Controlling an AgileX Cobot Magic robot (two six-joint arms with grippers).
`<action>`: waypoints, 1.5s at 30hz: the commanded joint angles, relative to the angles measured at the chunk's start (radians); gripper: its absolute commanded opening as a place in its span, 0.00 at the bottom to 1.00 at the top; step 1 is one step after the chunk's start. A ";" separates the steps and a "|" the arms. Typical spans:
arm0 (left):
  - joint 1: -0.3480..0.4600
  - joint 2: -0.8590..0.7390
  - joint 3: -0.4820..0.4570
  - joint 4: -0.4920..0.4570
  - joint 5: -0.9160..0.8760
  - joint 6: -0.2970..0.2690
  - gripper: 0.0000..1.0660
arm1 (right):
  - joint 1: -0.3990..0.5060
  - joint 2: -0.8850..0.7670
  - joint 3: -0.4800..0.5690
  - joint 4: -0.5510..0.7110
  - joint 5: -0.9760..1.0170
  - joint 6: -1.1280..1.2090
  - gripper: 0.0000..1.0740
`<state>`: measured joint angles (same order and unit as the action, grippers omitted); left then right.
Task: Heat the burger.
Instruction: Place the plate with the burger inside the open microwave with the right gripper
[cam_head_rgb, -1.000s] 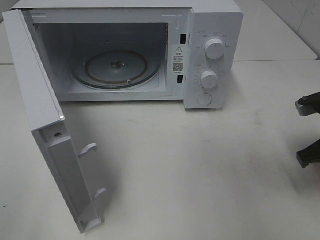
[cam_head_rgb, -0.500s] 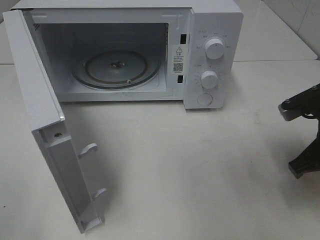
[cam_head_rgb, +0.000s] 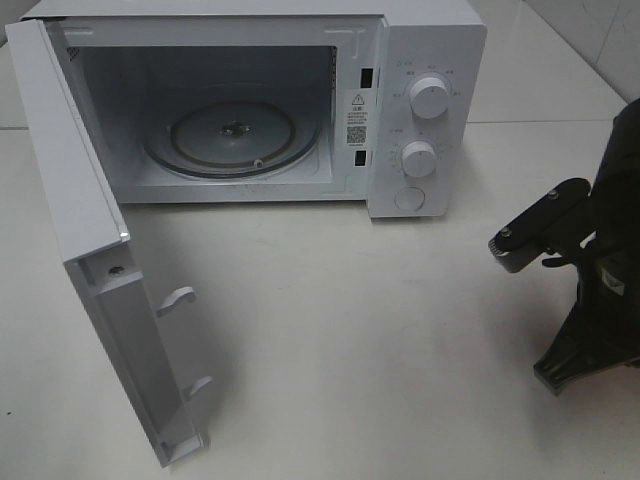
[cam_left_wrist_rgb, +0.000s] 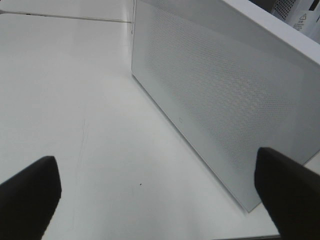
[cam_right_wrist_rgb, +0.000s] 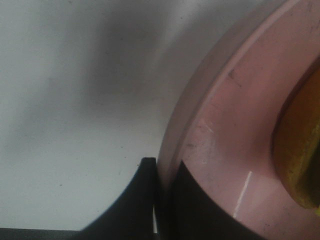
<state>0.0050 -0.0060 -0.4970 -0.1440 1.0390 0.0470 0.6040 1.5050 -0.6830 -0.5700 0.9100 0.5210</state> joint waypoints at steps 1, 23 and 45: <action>-0.003 -0.019 0.002 -0.005 -0.005 -0.001 0.92 | 0.043 -0.015 0.002 -0.056 0.048 0.004 0.00; -0.003 -0.019 0.002 -0.005 -0.005 -0.001 0.92 | 0.467 -0.015 0.002 -0.120 0.103 0.015 0.00; -0.003 -0.019 0.002 -0.005 -0.005 -0.001 0.92 | 0.587 -0.015 0.002 -0.272 -0.042 -0.230 0.00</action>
<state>0.0050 -0.0060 -0.4970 -0.1440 1.0390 0.0470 1.1890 1.4970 -0.6830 -0.7400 0.8850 0.3440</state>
